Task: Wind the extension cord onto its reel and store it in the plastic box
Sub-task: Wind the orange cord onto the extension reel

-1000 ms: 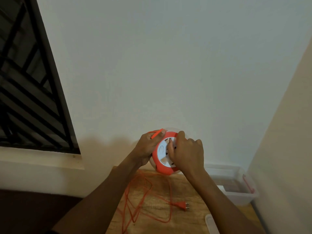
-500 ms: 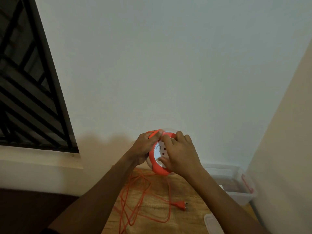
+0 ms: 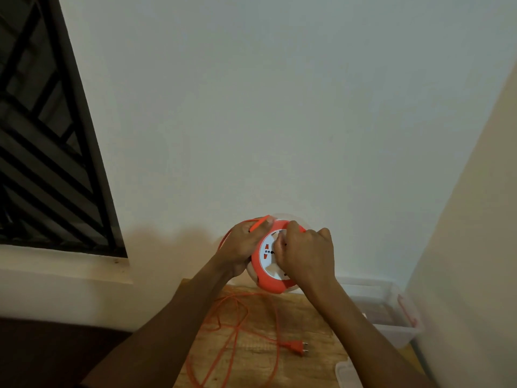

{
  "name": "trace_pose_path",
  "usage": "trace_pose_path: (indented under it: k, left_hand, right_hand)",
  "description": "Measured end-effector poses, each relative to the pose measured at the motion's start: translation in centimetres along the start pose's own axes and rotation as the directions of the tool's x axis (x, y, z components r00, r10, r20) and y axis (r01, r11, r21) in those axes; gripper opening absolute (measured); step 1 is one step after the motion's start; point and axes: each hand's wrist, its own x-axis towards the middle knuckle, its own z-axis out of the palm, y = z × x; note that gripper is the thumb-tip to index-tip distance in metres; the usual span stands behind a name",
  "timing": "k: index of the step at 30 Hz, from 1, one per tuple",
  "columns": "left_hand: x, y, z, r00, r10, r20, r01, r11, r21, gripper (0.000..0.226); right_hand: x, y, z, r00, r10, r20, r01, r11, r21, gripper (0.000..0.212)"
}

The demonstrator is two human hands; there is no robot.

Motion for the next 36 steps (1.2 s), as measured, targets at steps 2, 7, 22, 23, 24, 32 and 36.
trace_pose_path:
  k: [2,7,22,23,24,32,36]
  left_hand:
    - [-0.1,0.1,0.2,1.0,-0.004,-0.004,0.004,1.0,-0.007,0.039]
    - [-0.2,0.4,-0.8,1.0,-0.009,0.0,0.009,0.999,-0.049,0.041]
    - [-1.1,0.8,-0.8,1.0,0.001,0.023,-0.001,1.0,-0.015,0.039]
    - [-1.1,0.8,-0.7,1.0,0.001,0.011,-0.001,1.0,-0.012,0.044]
    - [-1.1,0.7,-0.5,1.0,0.0,-0.001,0.0,1.0,-0.005,0.048]
    - [-1.1,0.5,0.0,1.0,-0.013,-0.01,0.013,1.0,-0.007,0.045]
    - [-1.2,0.9,-0.4,1.0,-0.009,0.013,0.01,0.998,-0.063,0.038]
  right_hand:
    - [0.0,-0.1,-0.3,0.994,-0.084,-0.07,0.084,0.996,-0.002,0.03]
    - [-0.9,1.2,-0.3,0.935,-0.341,-0.096,0.349,0.934,0.076,0.035]
    - [-0.4,-0.3,-0.6,0.993,-0.092,-0.071,0.087,0.994,-0.062,0.047]
    - [-0.3,-0.3,-0.6,0.997,-0.052,-0.056,0.049,0.997,-0.051,0.046]
    - [-0.3,-0.4,-0.5,0.999,-0.011,-0.046,0.009,0.999,-0.038,0.044]
    - [-0.9,-0.1,-0.5,0.999,0.034,0.006,-0.033,0.999,-0.031,0.041]
    - [-1.1,0.7,-1.1,0.973,-0.229,-0.019,0.23,0.969,0.086,0.045]
